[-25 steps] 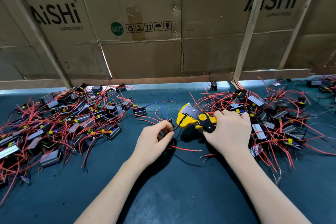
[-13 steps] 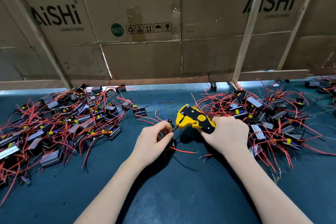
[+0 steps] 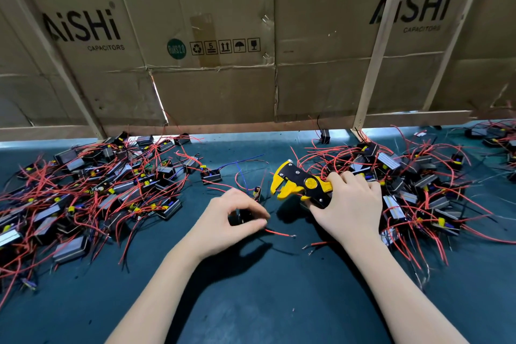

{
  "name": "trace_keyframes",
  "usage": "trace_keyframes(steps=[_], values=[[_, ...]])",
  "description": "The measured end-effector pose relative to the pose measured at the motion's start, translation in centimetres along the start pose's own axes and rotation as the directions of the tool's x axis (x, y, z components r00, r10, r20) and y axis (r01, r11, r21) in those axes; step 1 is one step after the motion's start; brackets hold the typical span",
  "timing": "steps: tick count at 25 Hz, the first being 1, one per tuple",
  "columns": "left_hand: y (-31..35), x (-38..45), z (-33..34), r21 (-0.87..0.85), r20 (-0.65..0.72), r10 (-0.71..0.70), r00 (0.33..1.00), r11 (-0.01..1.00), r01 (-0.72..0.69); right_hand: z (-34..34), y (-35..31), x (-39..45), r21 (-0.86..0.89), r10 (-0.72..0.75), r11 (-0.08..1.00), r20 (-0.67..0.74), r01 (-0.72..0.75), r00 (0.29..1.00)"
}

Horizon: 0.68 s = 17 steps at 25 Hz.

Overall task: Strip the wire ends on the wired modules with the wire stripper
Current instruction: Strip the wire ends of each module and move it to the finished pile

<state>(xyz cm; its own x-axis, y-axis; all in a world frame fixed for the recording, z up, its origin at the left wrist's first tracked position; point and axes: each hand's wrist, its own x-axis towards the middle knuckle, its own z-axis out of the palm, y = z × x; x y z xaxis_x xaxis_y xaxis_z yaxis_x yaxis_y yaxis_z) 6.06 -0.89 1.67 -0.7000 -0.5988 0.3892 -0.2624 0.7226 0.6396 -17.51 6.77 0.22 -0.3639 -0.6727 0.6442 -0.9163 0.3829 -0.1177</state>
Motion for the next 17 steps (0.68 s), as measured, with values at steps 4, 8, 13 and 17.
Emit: trace_keyframes(steps=[4, 8, 13, 17], values=[[-0.5, -0.1, -0.1, 0.045, 0.072, -0.03, 0.997, 0.999, 0.026, -0.1, 0.0, 0.1, 0.018, 0.022, 1.0, 0.009, -0.022, 1.0], [-0.8, 0.1, 0.4, 0.049, -0.086, -0.125, 0.988, 0.99, 0.13, -0.1, 0.0, 0.1, 0.022, 0.016, 1.0, 0.013, -0.016, 1.0], [-0.7, 0.3, 1.3, 0.103, -0.184, -0.203, 0.962, 0.969, 0.224, -0.2, -0.1, 0.0, 0.016, 0.013, 1.0, 0.031, -0.014, 0.999], [-0.7, 0.3, 1.3, 0.129, -0.211, -0.222, 0.952, 0.959, 0.252, -0.3, -0.1, 0.1, 0.023, 0.014, 1.0, 0.034, -0.015, 0.999]])
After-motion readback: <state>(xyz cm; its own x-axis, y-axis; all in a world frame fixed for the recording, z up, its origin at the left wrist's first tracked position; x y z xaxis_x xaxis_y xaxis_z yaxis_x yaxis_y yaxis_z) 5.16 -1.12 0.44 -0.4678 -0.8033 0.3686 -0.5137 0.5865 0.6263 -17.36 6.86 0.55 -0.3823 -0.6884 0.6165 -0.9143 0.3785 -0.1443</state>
